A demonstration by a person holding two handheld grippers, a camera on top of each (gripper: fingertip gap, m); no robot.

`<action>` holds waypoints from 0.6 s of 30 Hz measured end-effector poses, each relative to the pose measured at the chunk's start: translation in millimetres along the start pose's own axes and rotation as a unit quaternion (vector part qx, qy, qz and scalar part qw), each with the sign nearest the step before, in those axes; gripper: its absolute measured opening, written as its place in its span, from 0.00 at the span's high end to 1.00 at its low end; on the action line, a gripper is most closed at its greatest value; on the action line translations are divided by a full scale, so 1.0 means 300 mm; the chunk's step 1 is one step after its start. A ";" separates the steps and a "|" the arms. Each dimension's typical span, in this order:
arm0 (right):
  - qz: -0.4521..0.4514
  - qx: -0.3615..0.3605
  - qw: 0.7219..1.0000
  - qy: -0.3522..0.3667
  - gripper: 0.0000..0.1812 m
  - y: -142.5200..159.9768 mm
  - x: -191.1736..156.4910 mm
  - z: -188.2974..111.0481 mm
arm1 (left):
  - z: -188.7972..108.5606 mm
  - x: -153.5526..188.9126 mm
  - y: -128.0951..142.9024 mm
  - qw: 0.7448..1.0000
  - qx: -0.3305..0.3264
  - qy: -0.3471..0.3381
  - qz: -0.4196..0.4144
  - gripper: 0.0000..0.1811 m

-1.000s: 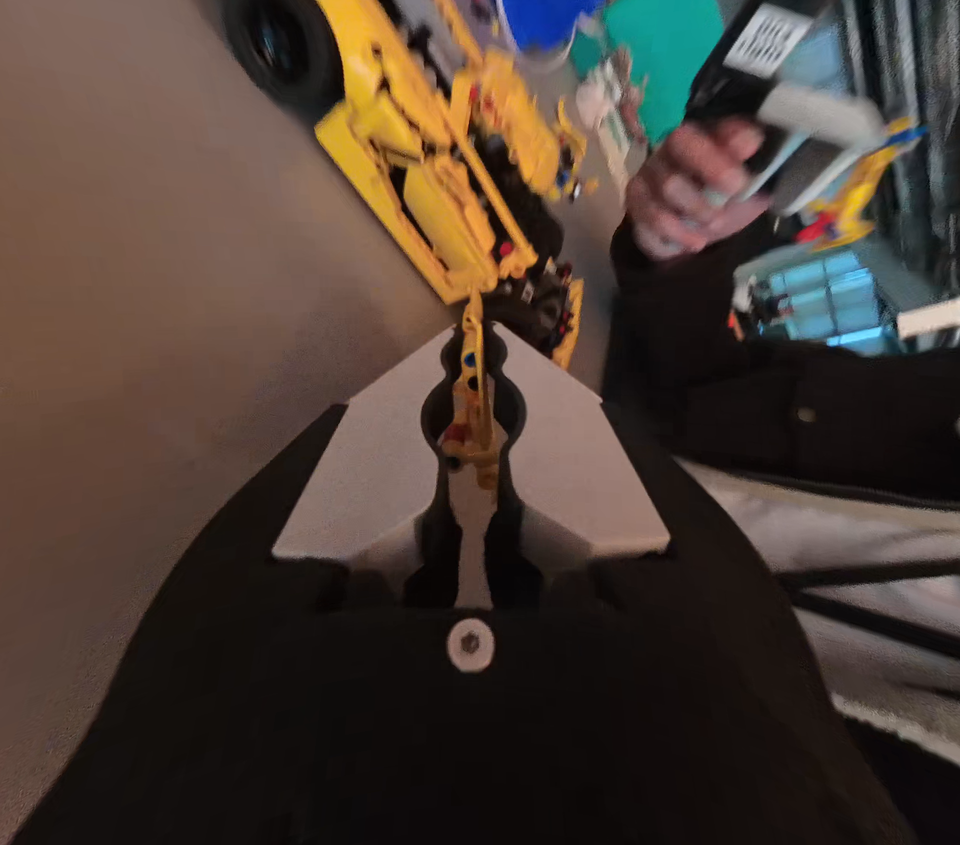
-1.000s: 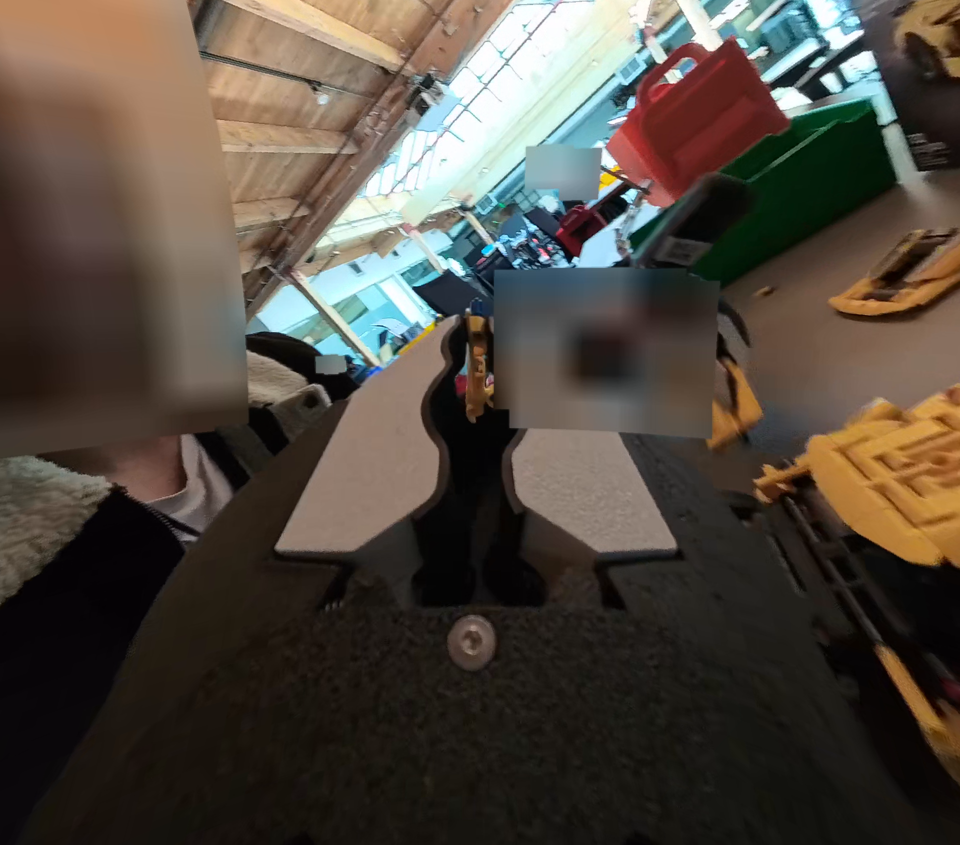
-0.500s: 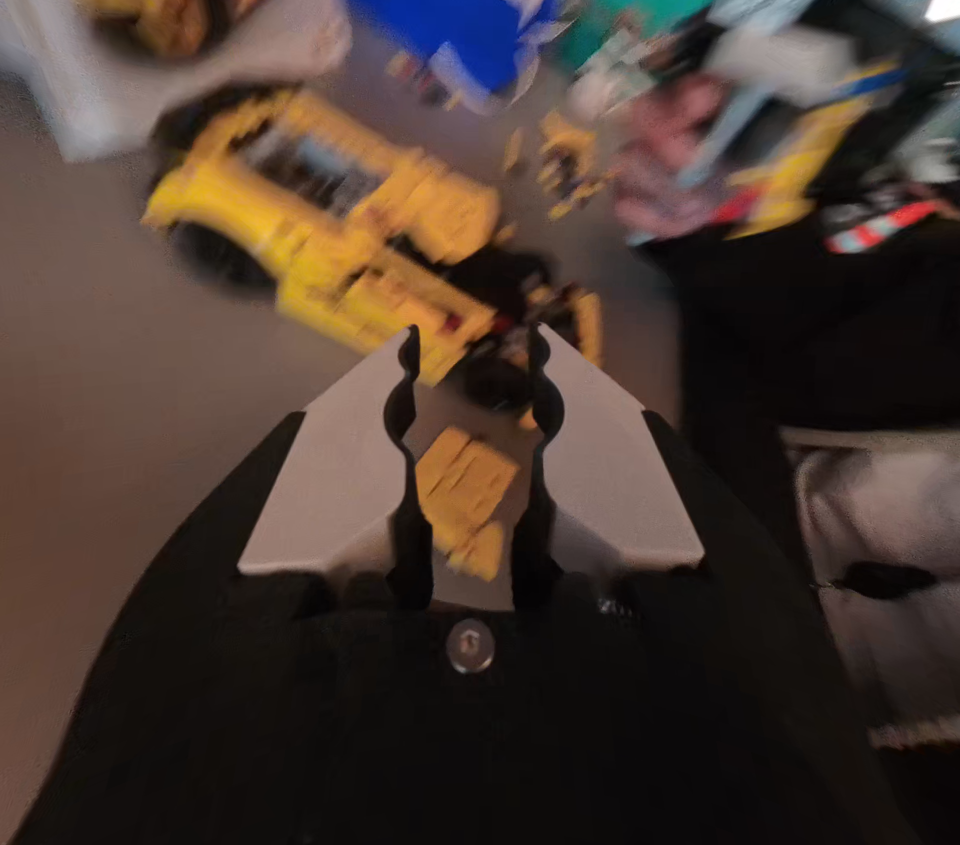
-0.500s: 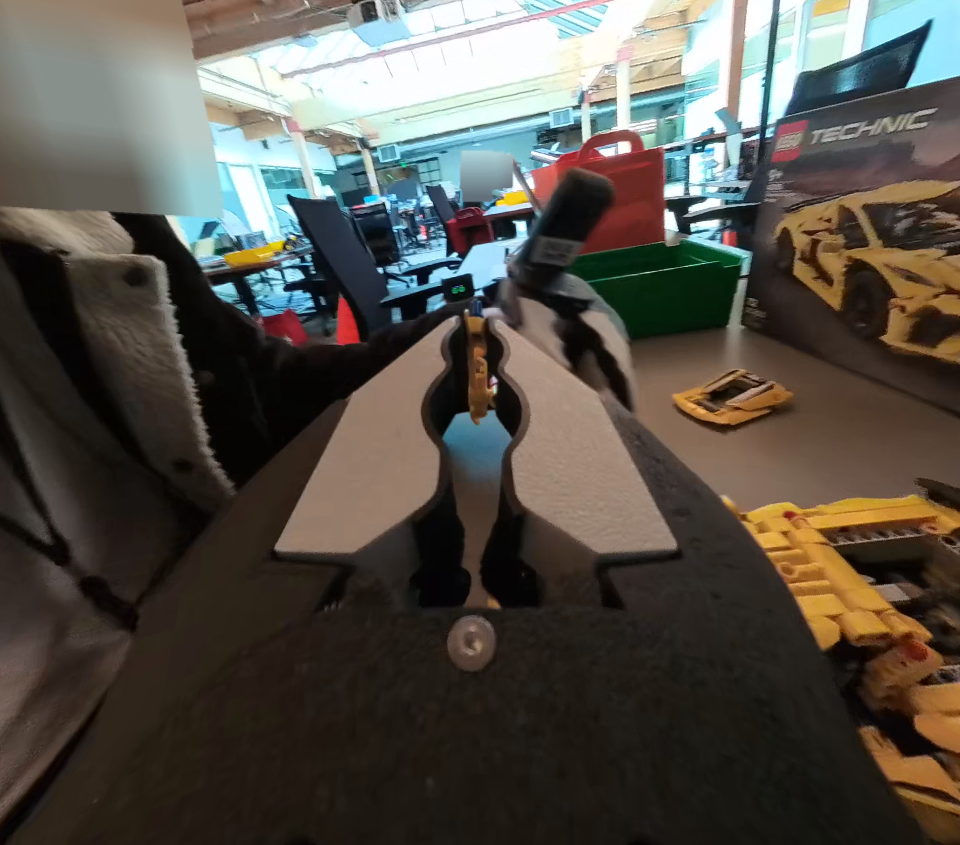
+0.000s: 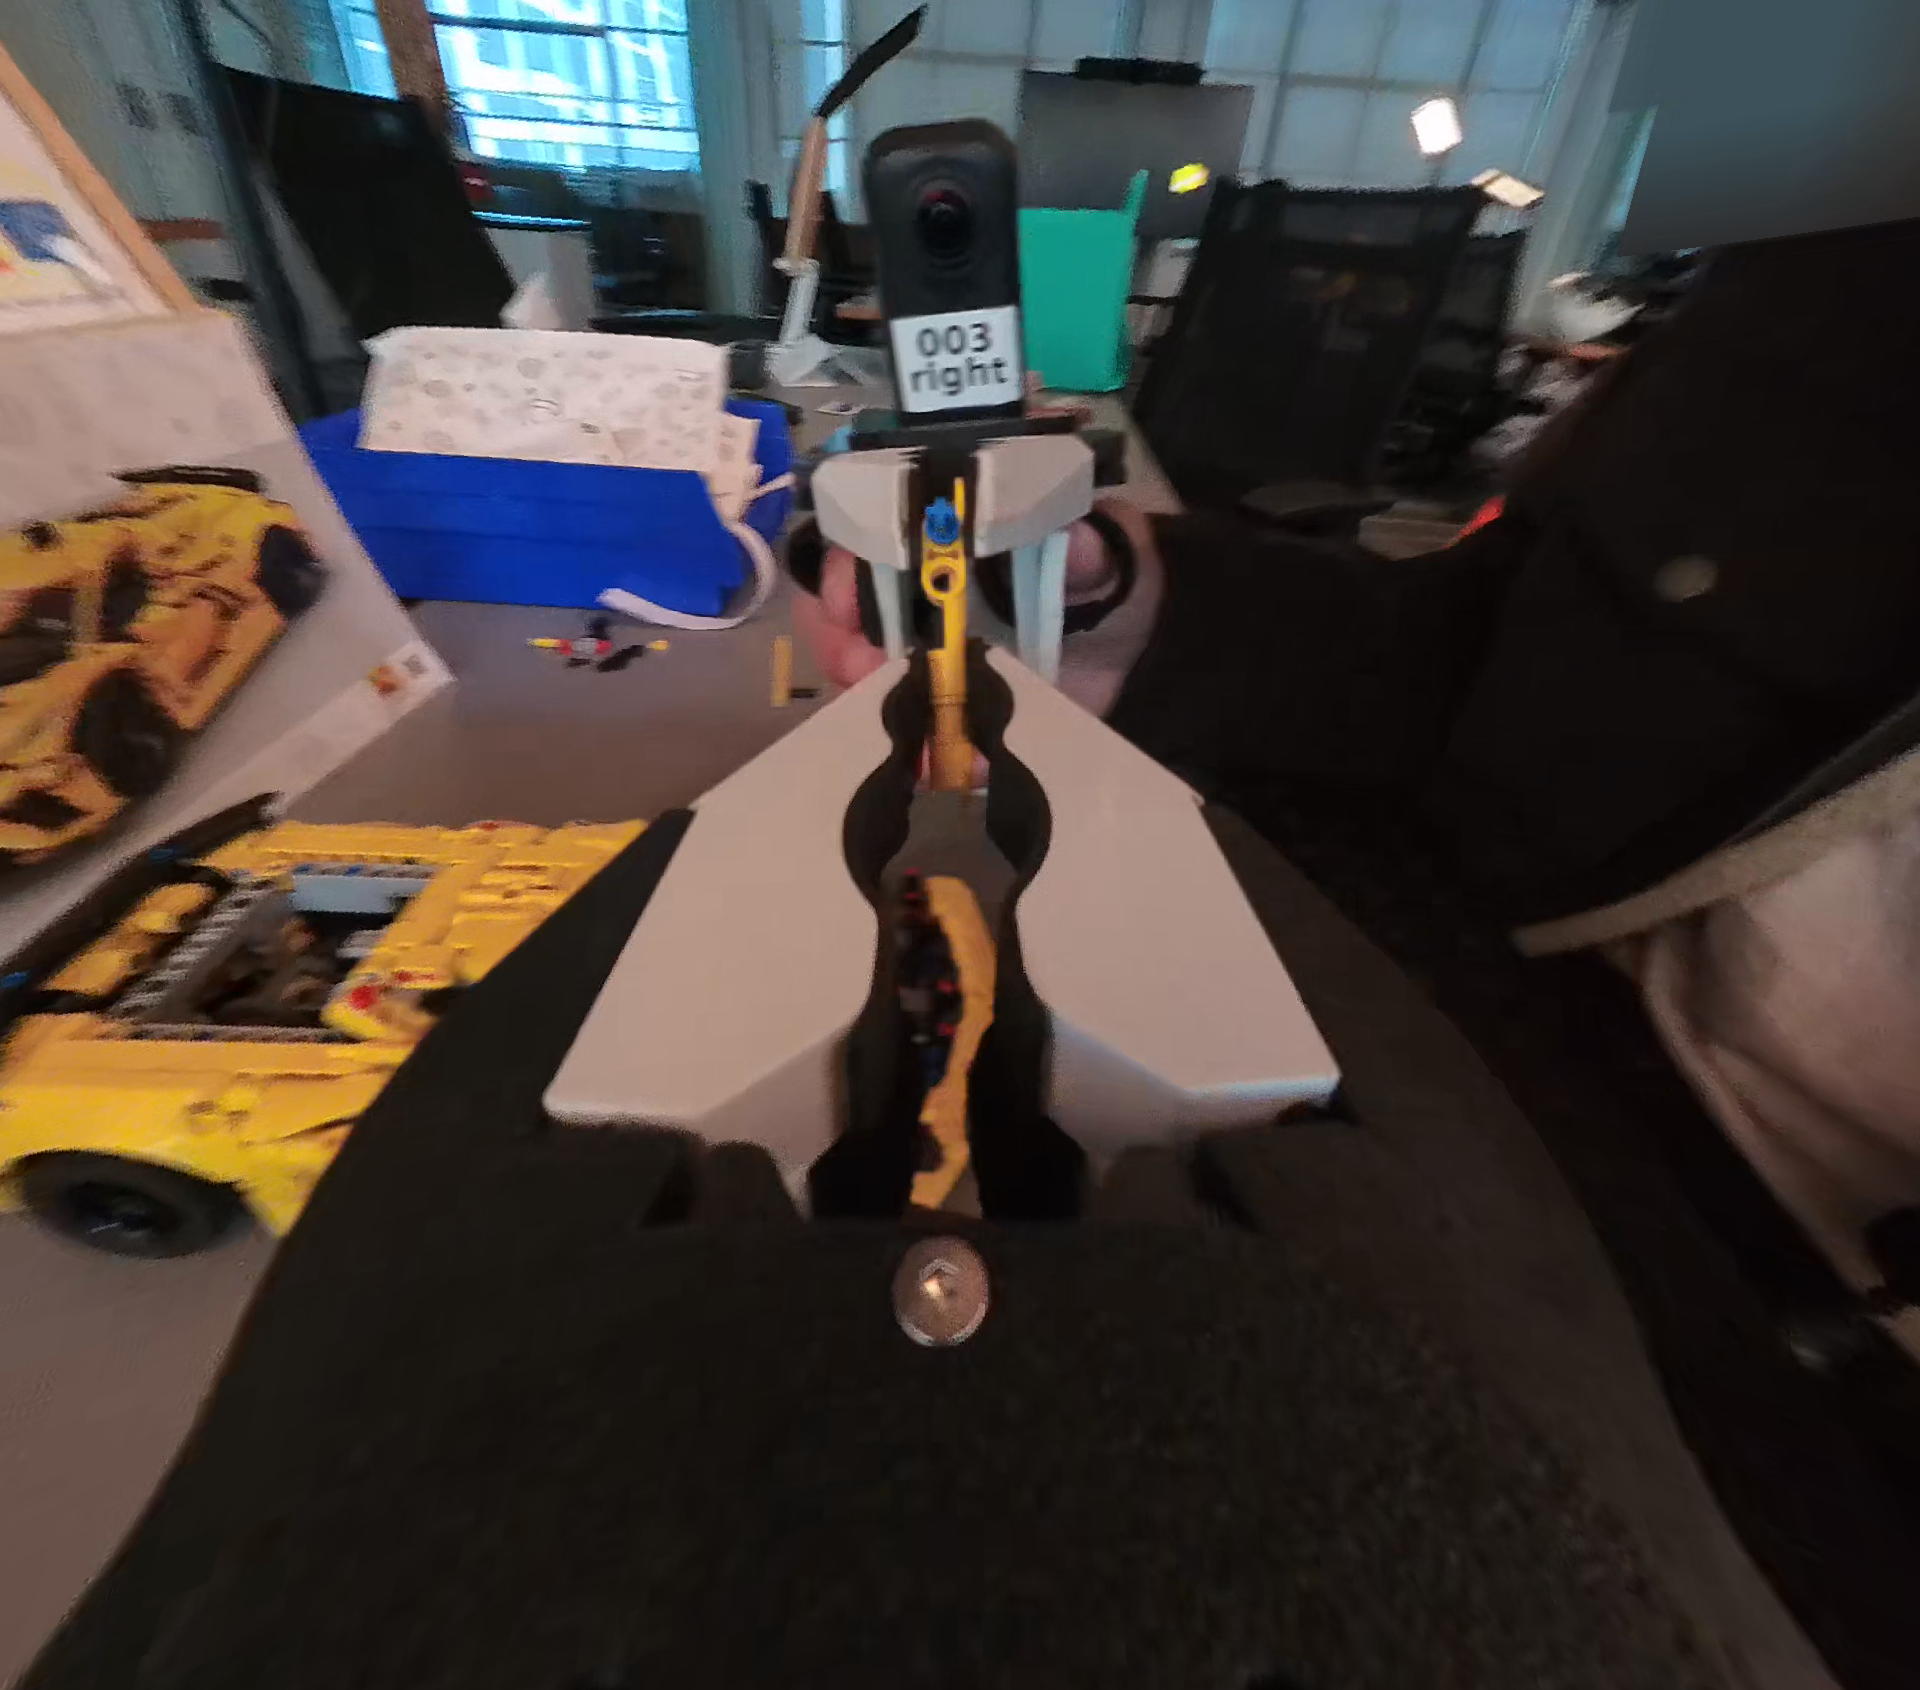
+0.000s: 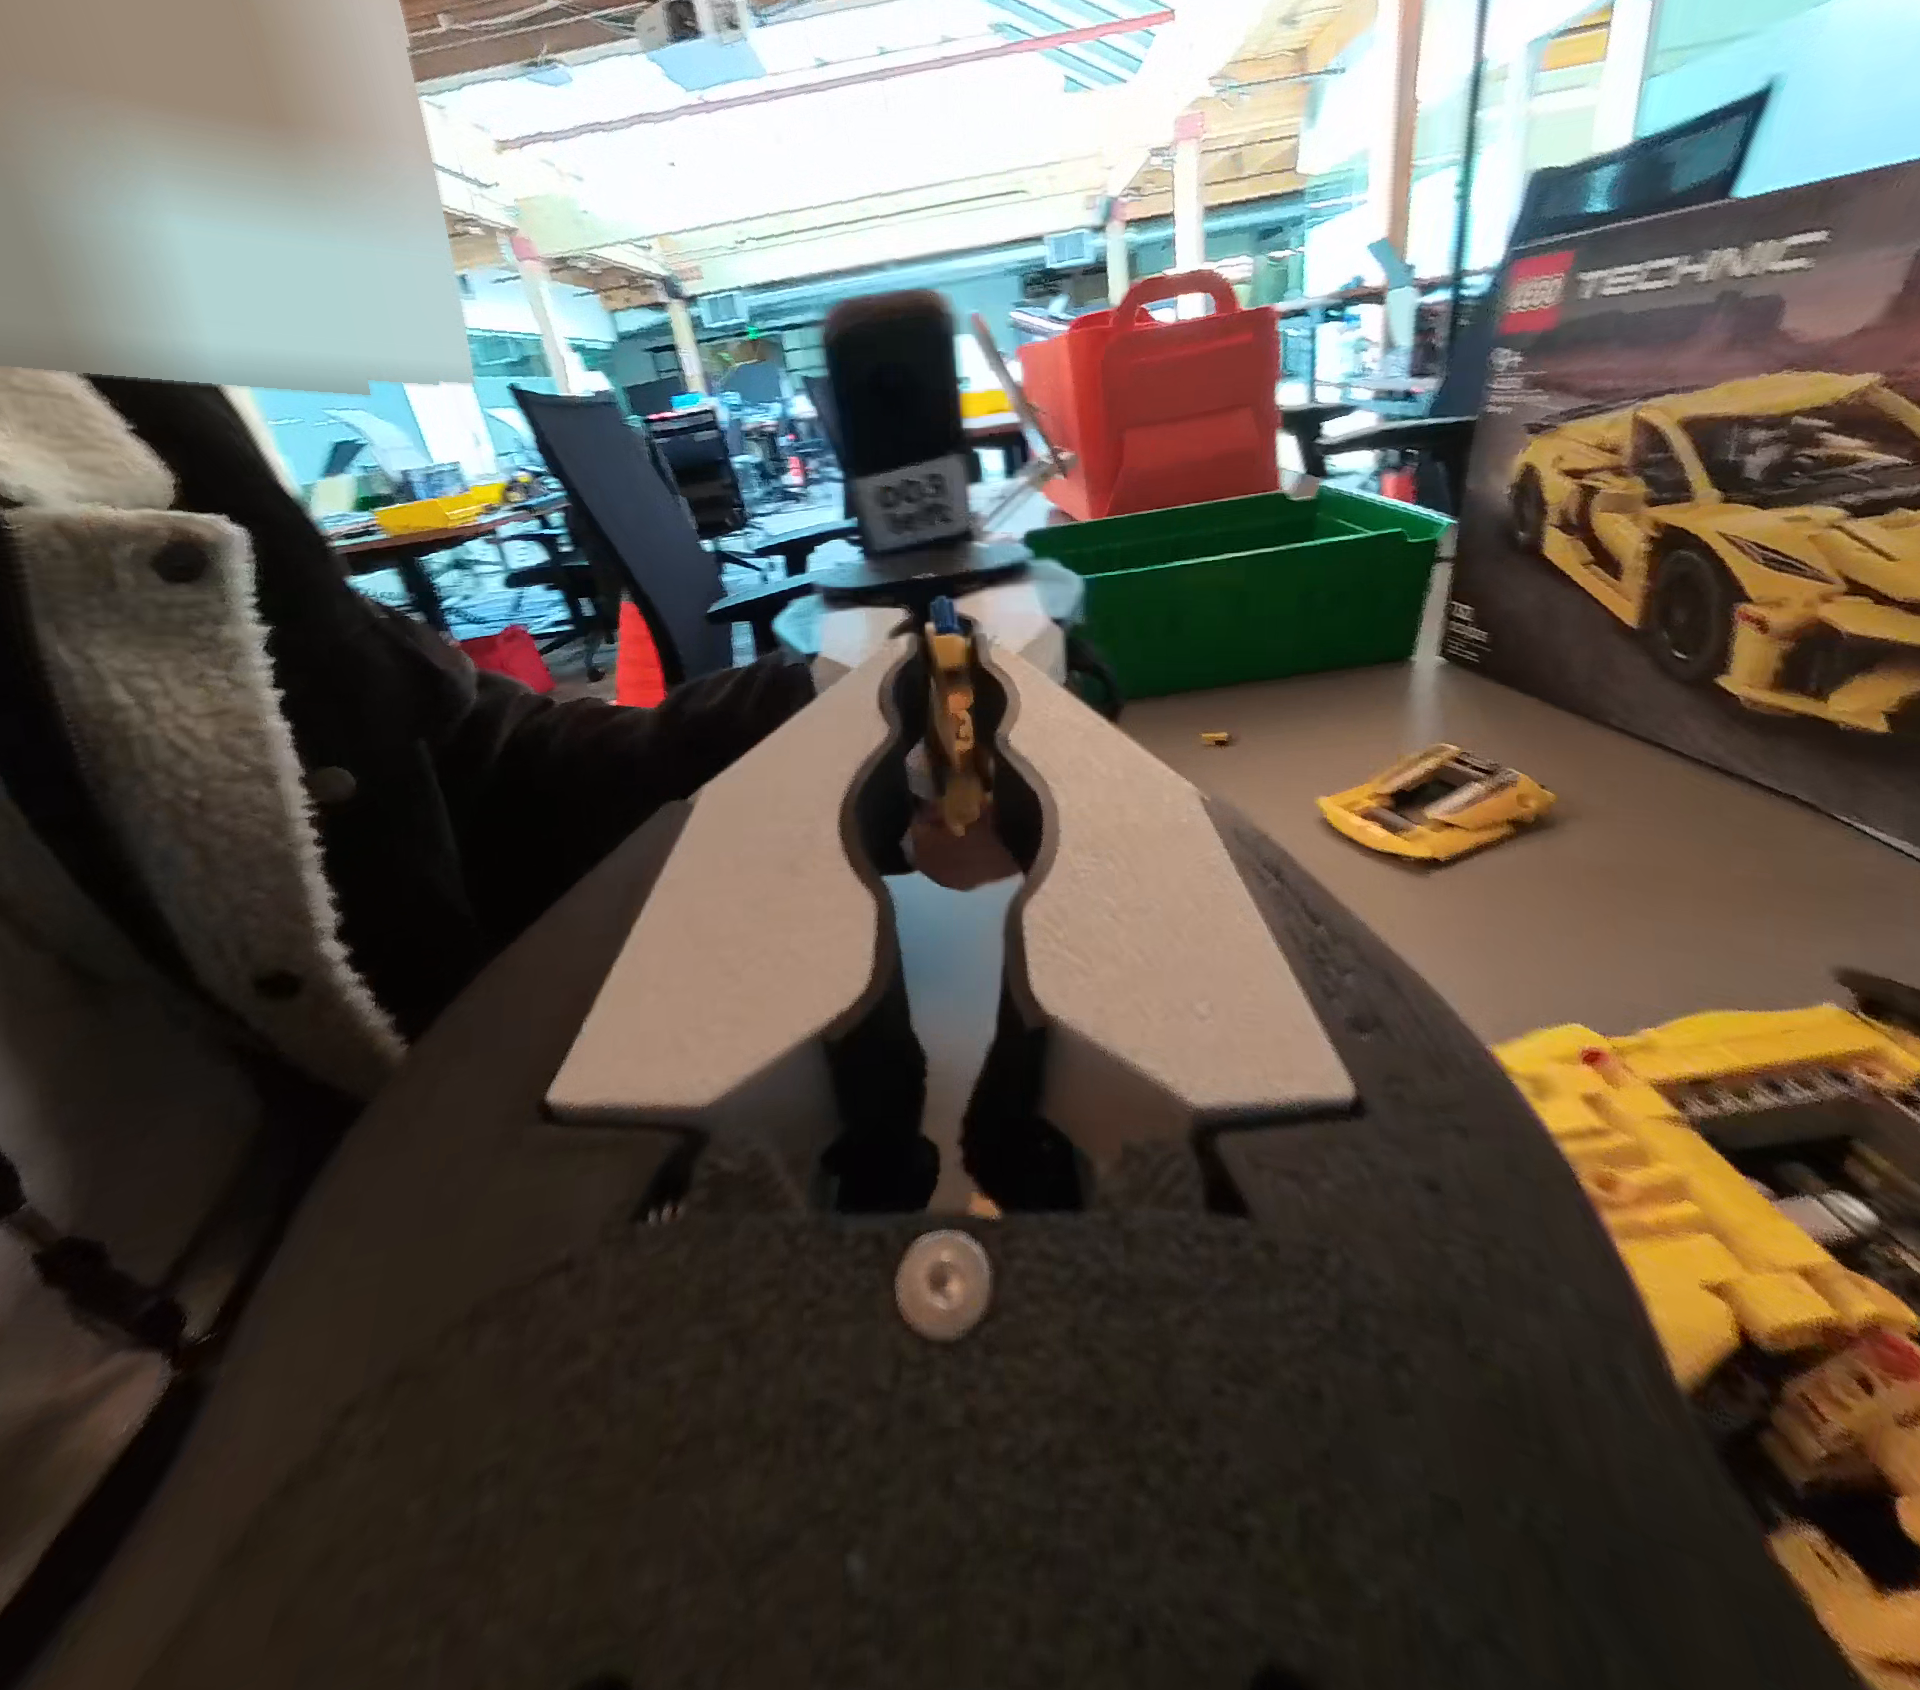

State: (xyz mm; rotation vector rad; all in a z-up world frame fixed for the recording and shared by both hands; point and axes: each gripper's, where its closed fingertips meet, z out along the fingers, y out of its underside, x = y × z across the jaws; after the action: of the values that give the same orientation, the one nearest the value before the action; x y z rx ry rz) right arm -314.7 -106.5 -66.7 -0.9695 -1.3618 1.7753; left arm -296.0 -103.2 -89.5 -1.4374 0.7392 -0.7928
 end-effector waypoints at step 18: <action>0.444 0.008 0.895 -0.051 0.89 0.084 0.099 -0.024 | -0.054 -0.188 -0.018 0.507 -0.204 -0.407 0.732 0.96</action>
State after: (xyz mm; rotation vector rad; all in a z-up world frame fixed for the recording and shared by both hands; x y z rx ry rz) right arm -324.9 -83.0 -96.9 -1.6823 -1.0050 2.5039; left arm -340.8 -65.0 -86.2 -0.8182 1.0283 1.4073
